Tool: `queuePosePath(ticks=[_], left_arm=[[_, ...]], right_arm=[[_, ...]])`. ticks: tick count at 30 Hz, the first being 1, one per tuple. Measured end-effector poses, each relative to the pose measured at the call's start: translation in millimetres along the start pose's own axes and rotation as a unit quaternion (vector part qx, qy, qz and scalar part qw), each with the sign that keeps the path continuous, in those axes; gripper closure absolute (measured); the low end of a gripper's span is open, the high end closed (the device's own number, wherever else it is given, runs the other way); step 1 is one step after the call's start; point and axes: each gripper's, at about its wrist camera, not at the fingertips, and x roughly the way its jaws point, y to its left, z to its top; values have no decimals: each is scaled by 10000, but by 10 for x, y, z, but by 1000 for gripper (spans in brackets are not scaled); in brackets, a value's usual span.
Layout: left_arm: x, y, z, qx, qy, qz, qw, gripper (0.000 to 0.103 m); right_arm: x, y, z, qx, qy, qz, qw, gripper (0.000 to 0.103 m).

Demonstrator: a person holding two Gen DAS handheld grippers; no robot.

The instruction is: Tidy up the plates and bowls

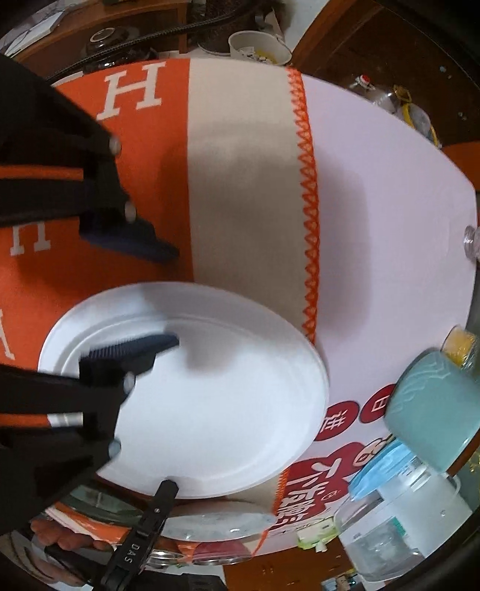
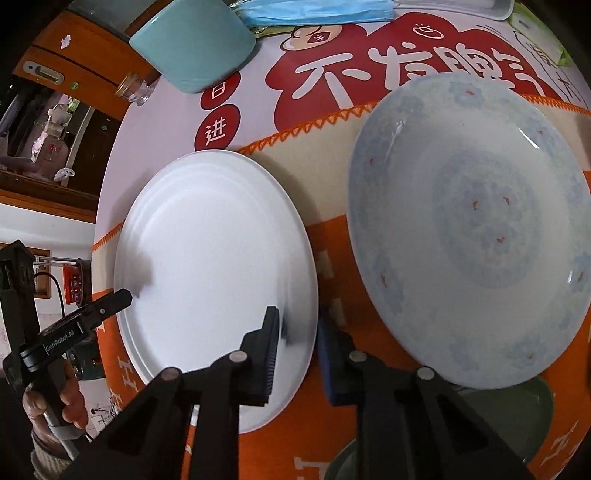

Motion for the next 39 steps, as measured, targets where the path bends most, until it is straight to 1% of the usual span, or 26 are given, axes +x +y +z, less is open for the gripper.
queuePosePath(ticks=[2,4,8,13,15,18,20,23,25,29,32,35,39], left_arm=[[13,-31,-3,34,57,23,10000,82],[9,-67,-13,95,42,144,9998,82],[-97,-80,-56,87,-59,230,9997,82],[-486,-167,-226,104,-366,243,9990,83],[-659,-227,-373,111,-431,281,9986,84],[-944,-393,-732,213,-539,396,9975,83],[-1091,-479,-989,245,-597,406,9971,83],[-1242,-616,-1479,186,-616,376,9972,83],[-1273,-718,-1831,55,-555,352,9978,82],[-1229,-851,-2437,-213,-453,351,9981,82],[-1136,-960,-2876,-431,-404,418,9974,82],[-988,-1025,-3240,-672,-338,493,9959,81],[-799,-1015,-3603,-1007,-192,541,9933,81]], right_arm=[[13,9,9,-18,-13,-9,10000,84],[22,20,20,-43,-28,-33,10000,84],[7,48,12,-88,-36,8,10000,84],[-196,55,-63,-161,-113,177,9997,84],[-307,56,-129,-230,-84,224,9994,84],[-492,62,-293,-431,-58,253,9987,84],[-657,17,-472,-606,-41,299,9977,84],[-826,-84,-726,-780,37,389,9962,84],[-914,-156,-926,-933,118,392,9948,84],[-999,-295,-1363,-1342,278,273,9902,83],[-1008,-404,-1687,-1649,403,169,9853,83],[-993,-566,-1986,-1849,522,135,9813,83],[-901,-701,-2282,-2029,696,133,9766,83]])
